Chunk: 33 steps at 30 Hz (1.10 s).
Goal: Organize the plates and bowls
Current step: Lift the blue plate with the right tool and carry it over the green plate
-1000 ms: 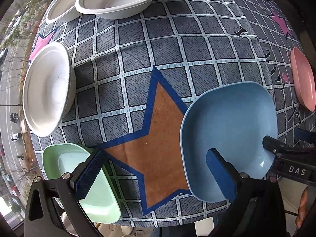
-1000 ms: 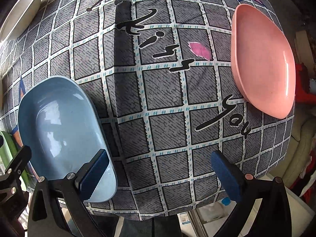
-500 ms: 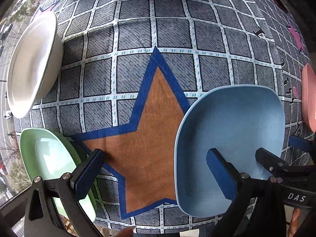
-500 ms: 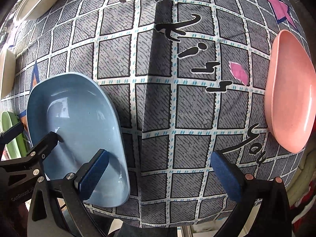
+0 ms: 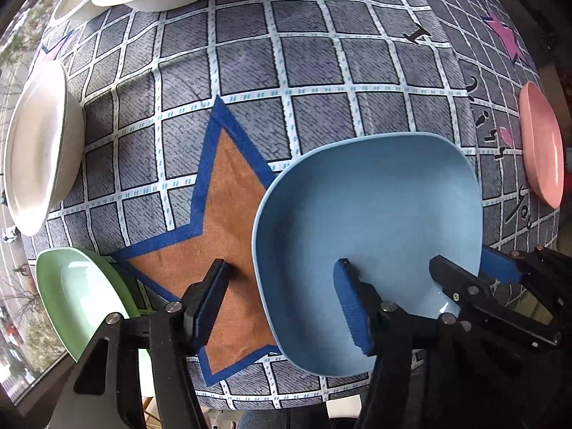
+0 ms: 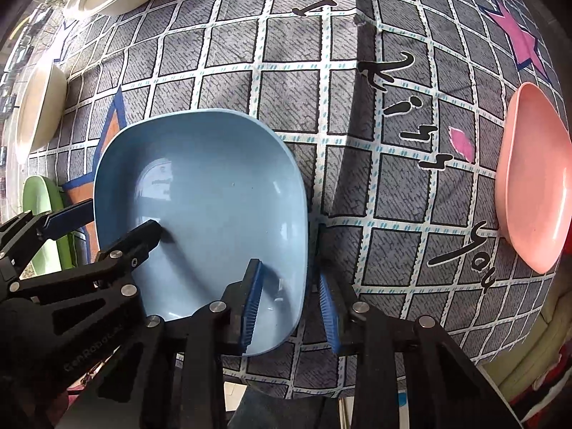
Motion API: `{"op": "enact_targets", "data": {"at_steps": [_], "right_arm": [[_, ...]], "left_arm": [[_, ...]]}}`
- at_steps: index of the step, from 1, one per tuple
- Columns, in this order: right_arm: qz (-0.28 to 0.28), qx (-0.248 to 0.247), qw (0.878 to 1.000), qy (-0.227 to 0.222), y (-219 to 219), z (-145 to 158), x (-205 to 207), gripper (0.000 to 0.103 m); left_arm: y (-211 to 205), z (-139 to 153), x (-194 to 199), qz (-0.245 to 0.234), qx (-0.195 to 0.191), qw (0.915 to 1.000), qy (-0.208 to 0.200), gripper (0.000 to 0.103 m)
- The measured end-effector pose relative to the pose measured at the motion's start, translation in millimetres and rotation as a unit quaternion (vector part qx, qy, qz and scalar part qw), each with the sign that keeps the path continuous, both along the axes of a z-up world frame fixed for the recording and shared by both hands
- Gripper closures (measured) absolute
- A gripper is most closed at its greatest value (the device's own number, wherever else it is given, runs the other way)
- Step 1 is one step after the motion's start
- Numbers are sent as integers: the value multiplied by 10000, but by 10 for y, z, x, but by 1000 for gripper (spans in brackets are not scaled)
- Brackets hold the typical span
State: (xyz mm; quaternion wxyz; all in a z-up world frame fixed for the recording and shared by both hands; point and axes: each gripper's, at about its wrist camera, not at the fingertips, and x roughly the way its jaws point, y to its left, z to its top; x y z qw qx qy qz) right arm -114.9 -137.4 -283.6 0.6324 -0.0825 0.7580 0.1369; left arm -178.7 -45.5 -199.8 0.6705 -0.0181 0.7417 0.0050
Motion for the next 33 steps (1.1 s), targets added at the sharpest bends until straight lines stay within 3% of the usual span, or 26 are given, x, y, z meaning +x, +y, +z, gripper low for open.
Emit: {"op": "enact_targets", "data": {"at_steps": [1, 2, 12, 33], "right_arm": [[-20, 24, 10000, 1, 12, 0, 0, 81], [-67, 145, 9998, 113, 23, -14, -3, 86], [-158, 170, 9987, 461, 136, -48, -170, 86], [131, 268, 9994, 157, 661, 588, -249, 85]], "left_arm": [[-25, -3, 4, -72, -53, 10000, -5, 55], [-38, -19, 6, -131, 0, 9999, 14, 56], [-35, 60, -220, -277, -155, 9994, 119, 61], [633, 682, -202, -1, -269, 9982, -541, 61]]}}
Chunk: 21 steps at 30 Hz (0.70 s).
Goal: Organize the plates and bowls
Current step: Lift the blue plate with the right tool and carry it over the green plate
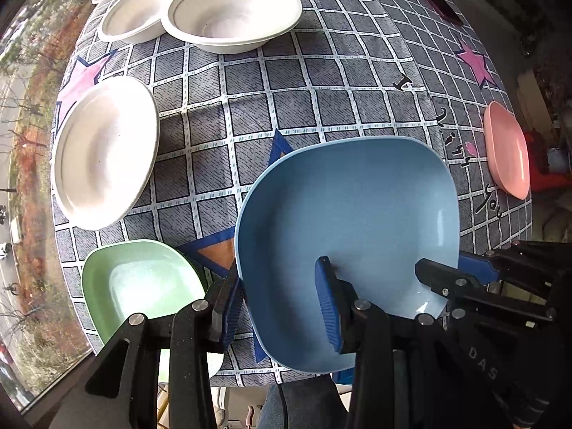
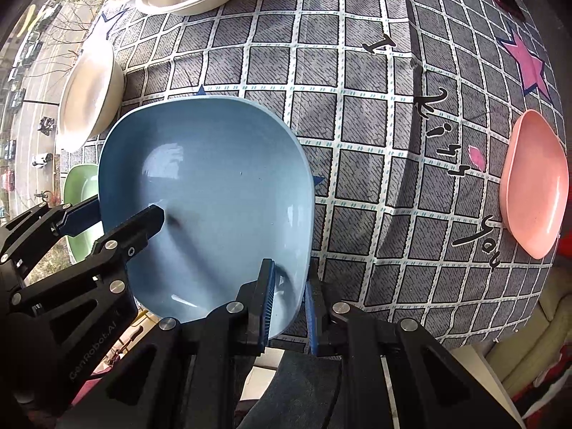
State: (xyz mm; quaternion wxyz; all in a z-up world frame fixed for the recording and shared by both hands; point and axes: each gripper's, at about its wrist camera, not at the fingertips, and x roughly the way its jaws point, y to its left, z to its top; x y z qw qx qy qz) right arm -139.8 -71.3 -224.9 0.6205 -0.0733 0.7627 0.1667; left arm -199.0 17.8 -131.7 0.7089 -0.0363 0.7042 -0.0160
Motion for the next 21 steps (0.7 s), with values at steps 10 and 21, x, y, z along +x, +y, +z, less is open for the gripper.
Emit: {"op": "enact_targets", "data": {"at_steps": [10, 21], "right_arm": [[513, 92, 9986, -136, 642, 285, -139, 85], [1238, 378, 9915, 95, 1462, 252, -347, 83]], "left_arm": [[299, 311, -174, 468, 49, 9988, -160, 61], [766, 276, -491, 1031, 363, 9940, -29, 61]]}}
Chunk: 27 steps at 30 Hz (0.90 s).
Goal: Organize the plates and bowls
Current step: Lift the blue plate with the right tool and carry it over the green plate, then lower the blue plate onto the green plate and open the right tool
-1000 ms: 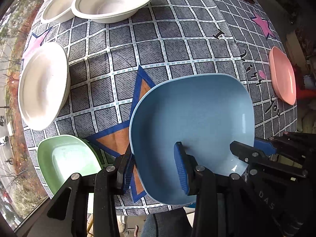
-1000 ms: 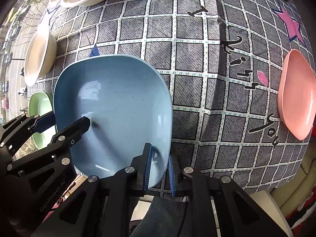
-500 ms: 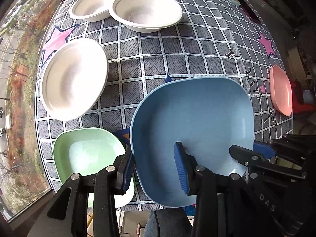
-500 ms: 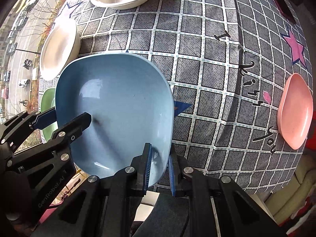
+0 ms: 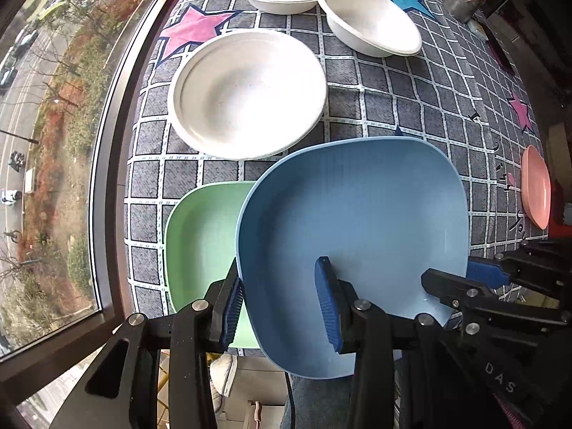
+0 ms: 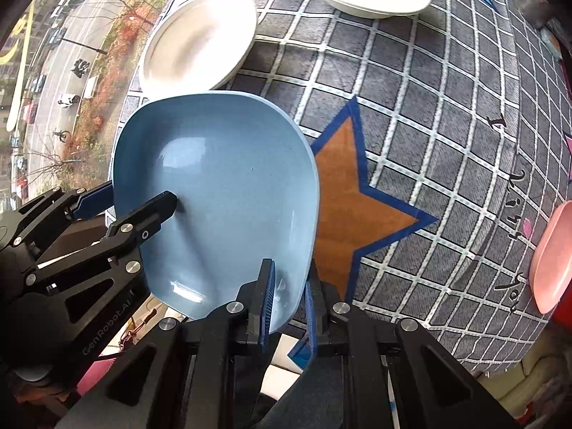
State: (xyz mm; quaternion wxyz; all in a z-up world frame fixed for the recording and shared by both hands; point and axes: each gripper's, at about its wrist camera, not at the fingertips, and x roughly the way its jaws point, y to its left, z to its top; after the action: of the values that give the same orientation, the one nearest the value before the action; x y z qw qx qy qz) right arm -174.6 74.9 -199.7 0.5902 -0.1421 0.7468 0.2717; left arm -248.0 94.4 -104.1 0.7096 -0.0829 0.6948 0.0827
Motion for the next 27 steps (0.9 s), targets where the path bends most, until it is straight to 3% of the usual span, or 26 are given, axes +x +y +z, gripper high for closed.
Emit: {"op": "enact_targets", "data": {"at_steps": [13, 16, 17, 18, 20, 22, 27], "right_arm": [[325, 231, 9986, 350, 778, -341, -328, 83], [172, 337, 9978, 543, 836, -454, -339, 82], [118, 369, 9973, 621, 847, -480, -336, 80], [78, 349, 9974, 619, 848, -500, -328, 62], [-2, 192, 9991, 367, 792, -478, -272, 25], [-165, 179, 9996, 130, 695, -408, -198, 22], [-931, 29, 9954, 231, 322, -436, -113, 22]], "left_arm": [[467, -45, -142, 380, 311, 9987, 105, 61], [517, -64, -139, 382, 445, 9981, 184, 47], [530, -57, -151, 431, 583, 9972, 201, 35], [542, -36, -171, 480, 700, 9962, 185, 27], [560, -16, -190, 529, 763, 9955, 166, 24], [596, -10, -208, 564, 668, 9960, 174, 24], [588, 15, -167, 431, 620, 9971, 122, 23]]}}
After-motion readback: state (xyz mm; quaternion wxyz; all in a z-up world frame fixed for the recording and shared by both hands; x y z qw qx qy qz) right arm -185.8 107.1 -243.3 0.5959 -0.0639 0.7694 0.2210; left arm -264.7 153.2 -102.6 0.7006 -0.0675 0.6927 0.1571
